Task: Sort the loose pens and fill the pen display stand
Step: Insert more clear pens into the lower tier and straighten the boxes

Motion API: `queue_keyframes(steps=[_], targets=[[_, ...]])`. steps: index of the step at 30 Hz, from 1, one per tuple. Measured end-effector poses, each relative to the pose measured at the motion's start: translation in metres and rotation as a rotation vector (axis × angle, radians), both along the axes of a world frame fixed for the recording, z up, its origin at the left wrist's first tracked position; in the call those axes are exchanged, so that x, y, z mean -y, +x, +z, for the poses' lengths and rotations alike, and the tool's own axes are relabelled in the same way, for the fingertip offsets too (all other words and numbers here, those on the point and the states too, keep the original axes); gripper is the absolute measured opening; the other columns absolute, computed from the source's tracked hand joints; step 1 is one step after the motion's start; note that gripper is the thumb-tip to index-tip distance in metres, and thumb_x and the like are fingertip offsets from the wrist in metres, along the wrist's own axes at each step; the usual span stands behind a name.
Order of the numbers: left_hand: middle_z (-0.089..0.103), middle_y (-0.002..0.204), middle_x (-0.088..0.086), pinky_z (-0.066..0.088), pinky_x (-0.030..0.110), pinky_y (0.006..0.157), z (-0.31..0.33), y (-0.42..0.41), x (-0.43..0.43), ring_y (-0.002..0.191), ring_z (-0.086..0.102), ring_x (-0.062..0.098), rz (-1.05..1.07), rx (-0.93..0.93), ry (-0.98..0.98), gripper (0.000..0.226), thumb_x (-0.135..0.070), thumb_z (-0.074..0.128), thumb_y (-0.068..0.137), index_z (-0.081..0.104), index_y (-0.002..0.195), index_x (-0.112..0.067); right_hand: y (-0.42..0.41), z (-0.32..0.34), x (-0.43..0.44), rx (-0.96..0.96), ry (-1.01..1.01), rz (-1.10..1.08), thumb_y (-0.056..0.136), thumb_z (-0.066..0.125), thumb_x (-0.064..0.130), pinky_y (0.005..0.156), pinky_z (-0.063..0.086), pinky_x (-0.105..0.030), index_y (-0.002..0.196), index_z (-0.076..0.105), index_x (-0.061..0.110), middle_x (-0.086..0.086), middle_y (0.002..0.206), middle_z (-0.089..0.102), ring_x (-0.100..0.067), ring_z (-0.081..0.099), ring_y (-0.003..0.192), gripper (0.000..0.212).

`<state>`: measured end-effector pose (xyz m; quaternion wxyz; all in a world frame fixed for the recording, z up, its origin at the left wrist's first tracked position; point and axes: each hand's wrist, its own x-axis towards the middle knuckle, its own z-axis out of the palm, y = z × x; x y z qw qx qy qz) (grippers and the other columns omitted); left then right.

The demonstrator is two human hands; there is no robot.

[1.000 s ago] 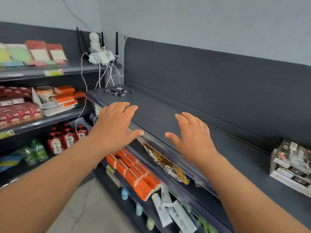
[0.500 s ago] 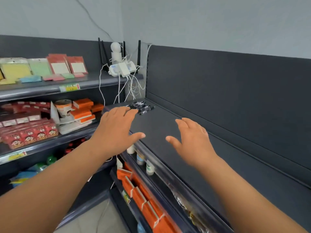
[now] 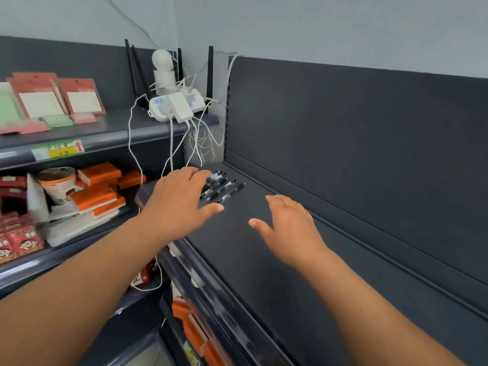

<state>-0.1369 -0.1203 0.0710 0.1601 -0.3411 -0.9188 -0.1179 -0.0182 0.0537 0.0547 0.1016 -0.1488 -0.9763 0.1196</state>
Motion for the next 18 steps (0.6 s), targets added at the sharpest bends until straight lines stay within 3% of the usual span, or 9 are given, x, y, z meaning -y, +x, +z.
queue_keyframes(steps=[10,18], targets=[[0.039,0.144,0.004,0.035,0.037,0.105,-0.021,-0.159,-0.022,0.129,0.039,0.025,-0.101,0.166,-0.039,0.077,-0.061,0.051,0.085,0.029,0.146,-0.018,-0.134,-0.012,0.009,0.078,-0.151,-0.204,0.096,0.043,0.049,0.105,0.032,-0.034,0.143,0.032,0.012,-0.006,0.145,0.039,-0.025,0.034,0.133,0.061],[0.038,0.144,0.009,0.038,0.039,0.105,-0.045,-0.232,-0.043,0.132,0.037,0.027,-0.148,0.384,-0.099,0.077,-0.057,0.049,0.088,0.023,0.148,-0.016,-0.201,-0.030,0.006,0.139,-0.254,-0.414,0.097,0.043,0.045,0.095,0.039,-0.032,0.134,0.041,0.007,-0.011,0.136,0.048,-0.027,0.048,0.123,0.052]])
